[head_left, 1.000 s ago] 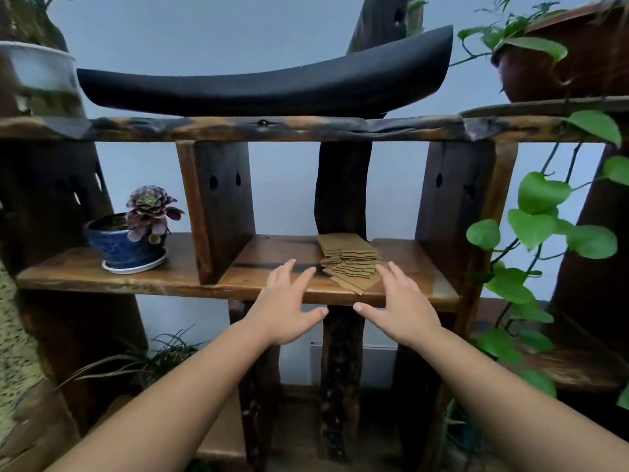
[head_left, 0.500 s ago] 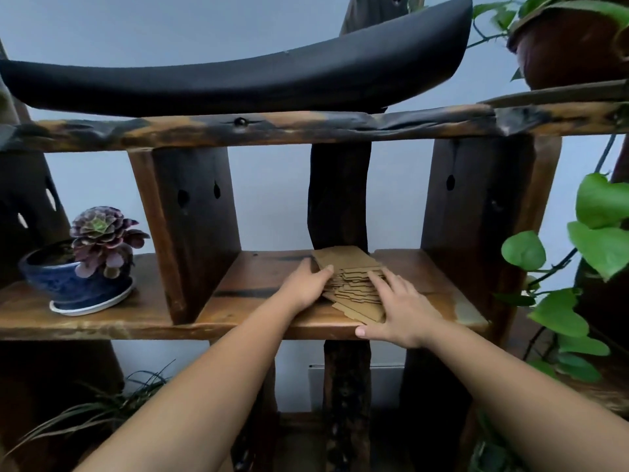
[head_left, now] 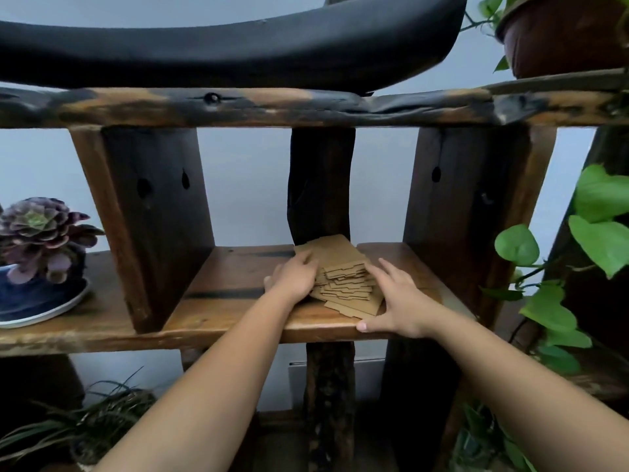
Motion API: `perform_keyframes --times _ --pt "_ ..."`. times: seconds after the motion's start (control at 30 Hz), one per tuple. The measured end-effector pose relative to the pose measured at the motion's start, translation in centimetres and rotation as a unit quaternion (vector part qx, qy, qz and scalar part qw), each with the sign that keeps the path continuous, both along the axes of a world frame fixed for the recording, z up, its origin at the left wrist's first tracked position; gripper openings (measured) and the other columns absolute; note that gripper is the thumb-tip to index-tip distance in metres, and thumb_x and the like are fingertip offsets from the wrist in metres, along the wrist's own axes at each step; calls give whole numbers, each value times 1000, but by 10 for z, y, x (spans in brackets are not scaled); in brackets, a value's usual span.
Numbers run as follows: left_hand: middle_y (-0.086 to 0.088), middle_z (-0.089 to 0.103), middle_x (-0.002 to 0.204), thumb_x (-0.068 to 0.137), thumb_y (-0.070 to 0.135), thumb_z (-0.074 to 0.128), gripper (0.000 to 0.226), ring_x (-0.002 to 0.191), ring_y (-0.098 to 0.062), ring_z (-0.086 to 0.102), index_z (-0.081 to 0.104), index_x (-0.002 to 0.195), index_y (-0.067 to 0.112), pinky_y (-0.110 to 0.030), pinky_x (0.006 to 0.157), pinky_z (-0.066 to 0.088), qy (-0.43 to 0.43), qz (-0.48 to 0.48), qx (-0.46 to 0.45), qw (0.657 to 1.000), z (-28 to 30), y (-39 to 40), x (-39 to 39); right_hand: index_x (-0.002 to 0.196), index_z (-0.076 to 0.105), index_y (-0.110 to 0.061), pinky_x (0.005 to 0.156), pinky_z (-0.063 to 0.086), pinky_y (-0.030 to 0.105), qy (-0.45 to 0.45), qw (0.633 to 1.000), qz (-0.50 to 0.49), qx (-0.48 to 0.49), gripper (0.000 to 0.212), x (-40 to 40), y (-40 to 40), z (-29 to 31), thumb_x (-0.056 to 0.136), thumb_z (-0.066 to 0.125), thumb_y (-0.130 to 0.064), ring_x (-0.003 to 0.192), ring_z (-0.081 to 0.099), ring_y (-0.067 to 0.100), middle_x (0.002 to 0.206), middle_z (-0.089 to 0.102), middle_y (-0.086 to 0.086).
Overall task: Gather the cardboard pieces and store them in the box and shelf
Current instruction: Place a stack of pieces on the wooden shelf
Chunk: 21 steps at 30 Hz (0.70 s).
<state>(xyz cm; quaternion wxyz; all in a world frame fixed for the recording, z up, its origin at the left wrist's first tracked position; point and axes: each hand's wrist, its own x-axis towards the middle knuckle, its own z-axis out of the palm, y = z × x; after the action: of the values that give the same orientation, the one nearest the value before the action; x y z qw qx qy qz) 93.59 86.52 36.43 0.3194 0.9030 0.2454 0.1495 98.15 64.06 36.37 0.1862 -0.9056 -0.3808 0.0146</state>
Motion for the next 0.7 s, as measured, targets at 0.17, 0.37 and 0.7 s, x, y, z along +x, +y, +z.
perform_keyframes --times 0.17,0.37,0.7 --pt "7 46 148 91 56 27 51 134 -26 42 38 141 46 -48 102 29 -5 11 -2 1000 -5 4 6 152 20 -24 114 30 41 17 996 -64 51 114 -3 -4 2 62 77 -65 141 31 28 156 33 6" --pt "9 53 141 87 59 28 55 126 -24 50 37 140 49 -44 97 30 -18 -3 -19 1000 -4 0 2 128 57 -17 90 49 36 -63 974 -201 78 53 10 -7 5 83 71 -41 109 61 26 119 68 6" --pt "8 49 145 85 59 27 56 130 -25 44 36 139 52 -45 95 31 -12 -16 5 1000 -3 0 3 116 61 -20 64 54 30 371 857 -222 280 56 55 30 35 76 70 -57 91 71 21 105 73 3"
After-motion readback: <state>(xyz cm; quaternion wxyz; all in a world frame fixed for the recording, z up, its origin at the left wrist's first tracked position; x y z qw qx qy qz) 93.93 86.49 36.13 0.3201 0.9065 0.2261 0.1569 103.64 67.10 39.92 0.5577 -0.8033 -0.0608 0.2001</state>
